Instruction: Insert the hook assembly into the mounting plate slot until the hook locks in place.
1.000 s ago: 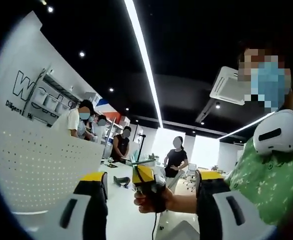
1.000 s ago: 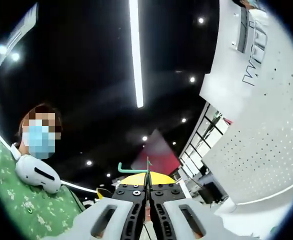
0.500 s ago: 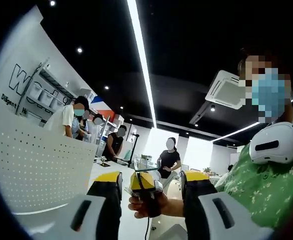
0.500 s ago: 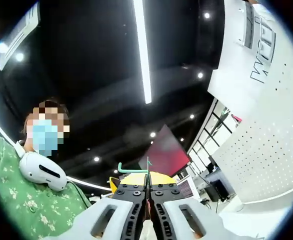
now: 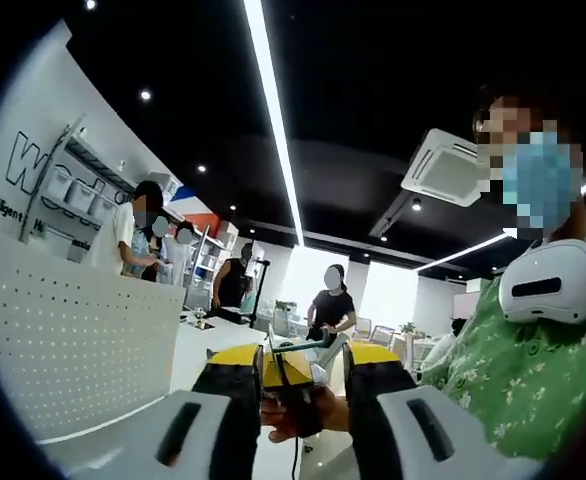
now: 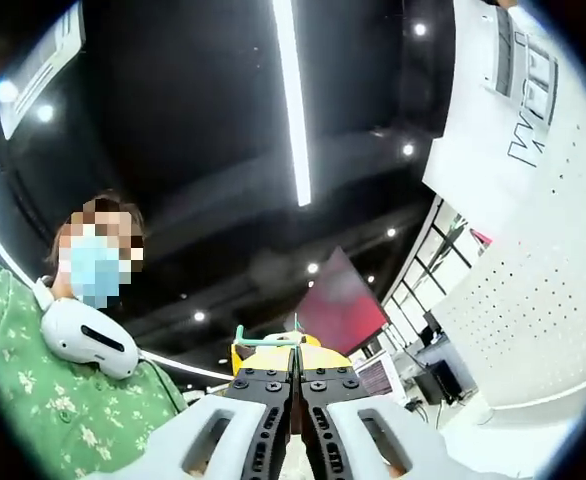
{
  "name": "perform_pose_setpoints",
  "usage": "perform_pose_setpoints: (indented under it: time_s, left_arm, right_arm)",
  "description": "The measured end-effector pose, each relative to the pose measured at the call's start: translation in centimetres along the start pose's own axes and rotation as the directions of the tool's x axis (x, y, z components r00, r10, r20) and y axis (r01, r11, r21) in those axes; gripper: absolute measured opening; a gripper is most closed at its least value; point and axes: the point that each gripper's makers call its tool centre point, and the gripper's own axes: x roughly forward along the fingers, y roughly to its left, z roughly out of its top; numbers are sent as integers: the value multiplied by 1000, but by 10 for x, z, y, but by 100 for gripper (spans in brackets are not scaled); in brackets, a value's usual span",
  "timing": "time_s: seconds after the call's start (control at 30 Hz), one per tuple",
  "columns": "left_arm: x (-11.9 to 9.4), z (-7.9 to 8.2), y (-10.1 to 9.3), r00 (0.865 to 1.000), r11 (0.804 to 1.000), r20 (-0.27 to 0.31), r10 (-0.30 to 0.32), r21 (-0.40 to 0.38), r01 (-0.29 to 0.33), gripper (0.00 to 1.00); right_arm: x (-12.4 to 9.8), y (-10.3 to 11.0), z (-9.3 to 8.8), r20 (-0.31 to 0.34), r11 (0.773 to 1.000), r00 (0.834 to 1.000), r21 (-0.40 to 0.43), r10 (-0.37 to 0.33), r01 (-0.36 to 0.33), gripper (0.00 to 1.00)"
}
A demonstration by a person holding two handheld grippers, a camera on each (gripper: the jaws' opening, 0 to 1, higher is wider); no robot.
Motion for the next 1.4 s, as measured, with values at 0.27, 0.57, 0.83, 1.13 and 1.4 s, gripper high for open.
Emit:
perform_pose_setpoints:
  time_s: [0.27,0.57,0.83,1.13,1.4]
  left_arm:
    - [6,3,0,1000,1000,10,-5,-10,5,29]
    - [7,6,-1,1000,1000,11,-9,-15,10,18]
    - [8,6,2,1000,999,11,2,-38,-1,8]
    - [7,8,4,1000,999,13,11,-35,-11,3]
    - [5,6,7,999,1000,-11,31,-5,-31,2]
  right_arm:
    - [4,7,-1,0,1000,1000,-2,22,-22,0]
    - [5,10,-2,4,999,999,-6,34,-34,0]
    - [5,14,-3,-3,999,999,-16,40,-40,0]
    - [7,14,-4,1,999,999,-21,50,-50,0]
    - [6,9,-6,-11,999,999,-37,35,-35,0]
